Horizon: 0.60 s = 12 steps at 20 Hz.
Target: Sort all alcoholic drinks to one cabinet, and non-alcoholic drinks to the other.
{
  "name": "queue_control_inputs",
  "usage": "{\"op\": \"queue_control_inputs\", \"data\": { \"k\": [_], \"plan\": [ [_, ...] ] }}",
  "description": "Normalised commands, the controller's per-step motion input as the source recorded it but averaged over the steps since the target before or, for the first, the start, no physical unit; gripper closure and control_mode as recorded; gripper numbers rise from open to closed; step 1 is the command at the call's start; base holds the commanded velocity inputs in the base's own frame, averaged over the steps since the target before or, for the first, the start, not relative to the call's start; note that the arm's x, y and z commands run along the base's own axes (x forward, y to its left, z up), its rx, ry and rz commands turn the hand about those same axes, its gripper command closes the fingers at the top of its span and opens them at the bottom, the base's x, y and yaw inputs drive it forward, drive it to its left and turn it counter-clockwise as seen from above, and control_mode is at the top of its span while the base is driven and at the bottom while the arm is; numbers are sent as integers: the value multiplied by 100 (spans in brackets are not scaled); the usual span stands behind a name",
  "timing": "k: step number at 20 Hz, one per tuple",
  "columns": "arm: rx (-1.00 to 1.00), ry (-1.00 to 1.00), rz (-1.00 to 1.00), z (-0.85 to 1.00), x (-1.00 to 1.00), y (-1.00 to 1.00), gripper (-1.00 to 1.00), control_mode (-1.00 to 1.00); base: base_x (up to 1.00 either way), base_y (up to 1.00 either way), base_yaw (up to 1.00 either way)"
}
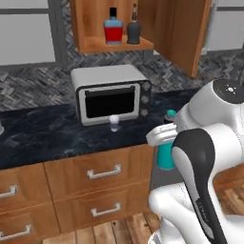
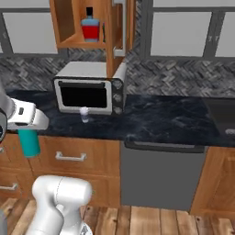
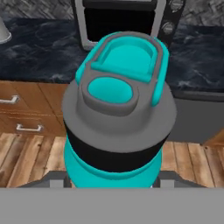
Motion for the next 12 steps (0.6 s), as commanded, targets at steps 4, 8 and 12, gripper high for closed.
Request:
{"op": "queue_control_inputs", "data": {
  "k": [4,8,12],
  "plan": [
    [0,0,0,0,0,0,100,100,-39,3,-86],
    [0,0,0,0,0,0,100,100,-58,0,-81],
    [0,0,0,0,0,0,100,100,-45,0,-75]
  ]
}}
